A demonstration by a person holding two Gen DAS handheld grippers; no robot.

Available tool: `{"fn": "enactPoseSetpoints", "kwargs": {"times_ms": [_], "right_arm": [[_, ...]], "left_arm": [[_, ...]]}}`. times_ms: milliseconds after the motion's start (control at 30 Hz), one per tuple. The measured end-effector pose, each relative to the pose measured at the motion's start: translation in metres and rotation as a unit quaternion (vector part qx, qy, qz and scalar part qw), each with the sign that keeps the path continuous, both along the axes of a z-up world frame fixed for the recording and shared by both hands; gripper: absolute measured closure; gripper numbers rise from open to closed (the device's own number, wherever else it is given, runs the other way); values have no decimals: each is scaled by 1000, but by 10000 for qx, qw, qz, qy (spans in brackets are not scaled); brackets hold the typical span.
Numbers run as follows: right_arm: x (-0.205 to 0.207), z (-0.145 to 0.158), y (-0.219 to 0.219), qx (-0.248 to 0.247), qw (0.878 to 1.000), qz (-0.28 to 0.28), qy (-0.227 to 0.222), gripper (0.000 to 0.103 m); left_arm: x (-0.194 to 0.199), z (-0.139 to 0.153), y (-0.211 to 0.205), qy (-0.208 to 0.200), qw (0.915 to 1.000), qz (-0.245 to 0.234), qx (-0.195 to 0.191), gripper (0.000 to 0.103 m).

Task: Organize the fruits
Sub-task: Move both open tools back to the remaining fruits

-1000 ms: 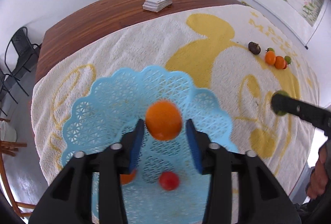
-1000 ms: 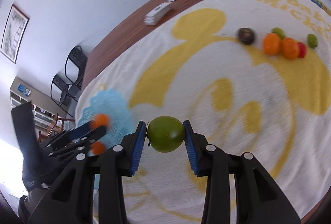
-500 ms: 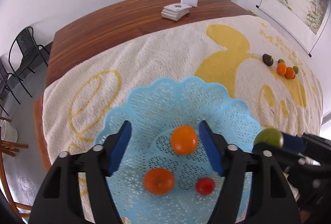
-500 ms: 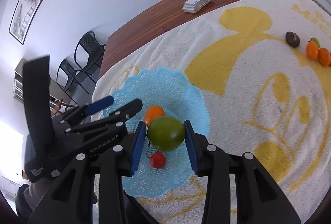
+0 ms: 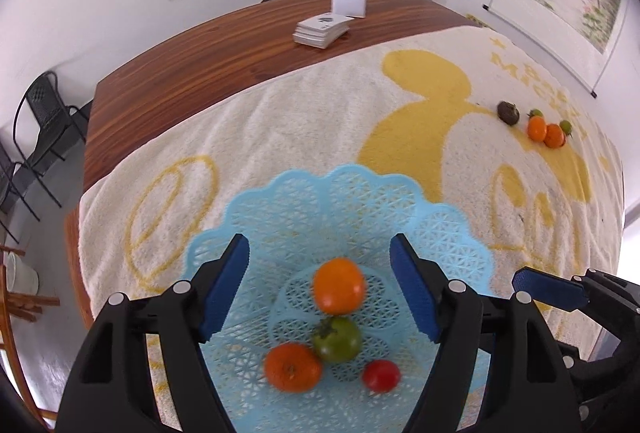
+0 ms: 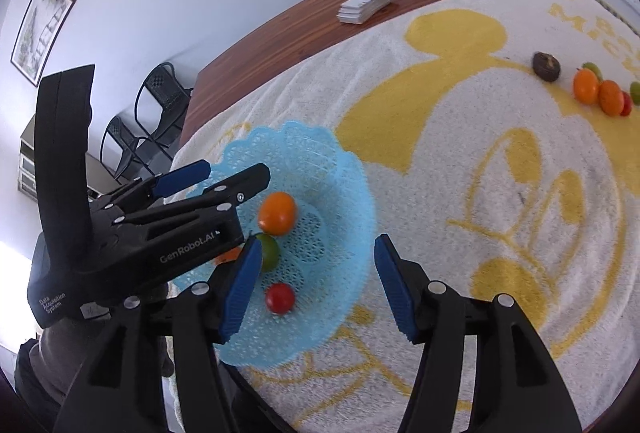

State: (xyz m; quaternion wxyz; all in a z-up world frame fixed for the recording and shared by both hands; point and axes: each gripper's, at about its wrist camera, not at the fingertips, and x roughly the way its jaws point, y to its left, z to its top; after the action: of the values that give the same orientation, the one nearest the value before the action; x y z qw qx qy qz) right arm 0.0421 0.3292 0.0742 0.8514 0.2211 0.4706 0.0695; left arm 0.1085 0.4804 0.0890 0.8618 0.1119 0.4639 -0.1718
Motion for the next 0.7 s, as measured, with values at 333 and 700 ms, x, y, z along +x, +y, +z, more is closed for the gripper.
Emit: {"fn": "enactPoseSetpoints", "kwargs": {"times_ms": [333, 700], "right_arm": [[-16, -4, -58, -252, 9985, -487, 31, 44], [-11, -27, -165, -446, 9939, -929, 395, 44]], "left_arm": [[-5, 12, -44, -82, 9997, -182, -138, 29], [-6, 4, -130, 19, 9994, -309, -163, 29]]}}
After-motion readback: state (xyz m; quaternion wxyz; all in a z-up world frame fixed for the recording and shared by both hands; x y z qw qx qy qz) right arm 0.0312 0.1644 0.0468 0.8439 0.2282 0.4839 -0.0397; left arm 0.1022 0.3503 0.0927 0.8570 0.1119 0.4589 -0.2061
